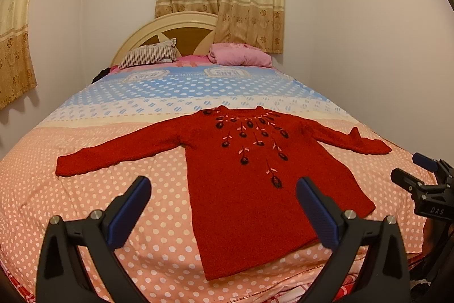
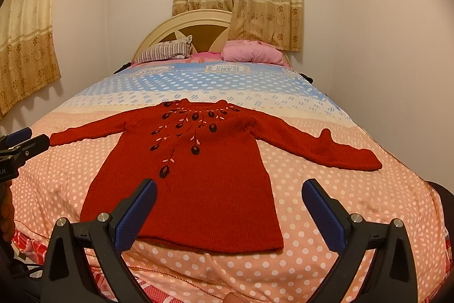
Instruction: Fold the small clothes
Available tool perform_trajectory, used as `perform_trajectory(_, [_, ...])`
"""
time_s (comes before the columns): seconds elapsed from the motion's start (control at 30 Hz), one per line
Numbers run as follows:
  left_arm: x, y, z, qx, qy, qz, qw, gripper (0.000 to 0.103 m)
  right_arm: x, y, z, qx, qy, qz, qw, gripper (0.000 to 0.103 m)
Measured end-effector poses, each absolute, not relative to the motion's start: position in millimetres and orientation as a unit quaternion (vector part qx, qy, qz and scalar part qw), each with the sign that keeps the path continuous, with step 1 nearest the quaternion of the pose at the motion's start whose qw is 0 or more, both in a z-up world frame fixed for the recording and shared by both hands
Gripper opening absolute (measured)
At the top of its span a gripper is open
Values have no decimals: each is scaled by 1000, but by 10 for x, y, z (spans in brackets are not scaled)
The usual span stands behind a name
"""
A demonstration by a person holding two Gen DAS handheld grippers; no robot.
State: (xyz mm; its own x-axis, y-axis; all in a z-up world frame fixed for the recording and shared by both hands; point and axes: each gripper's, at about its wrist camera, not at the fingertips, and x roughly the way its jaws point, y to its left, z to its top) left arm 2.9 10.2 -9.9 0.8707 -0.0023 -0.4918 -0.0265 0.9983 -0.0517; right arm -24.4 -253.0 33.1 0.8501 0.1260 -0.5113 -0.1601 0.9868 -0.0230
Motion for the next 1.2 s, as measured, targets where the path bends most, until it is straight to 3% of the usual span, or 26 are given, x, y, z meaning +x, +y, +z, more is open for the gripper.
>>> perform_trajectory(0.83, [228,119,-283,-27,287,1,957,103,-80,-2603,106,-30,295,72,952,102])
perform_trajectory(1.2, [690,204,-488,-20,319,-8,948,103,408,-3180,-235,22,343,50,938,102])
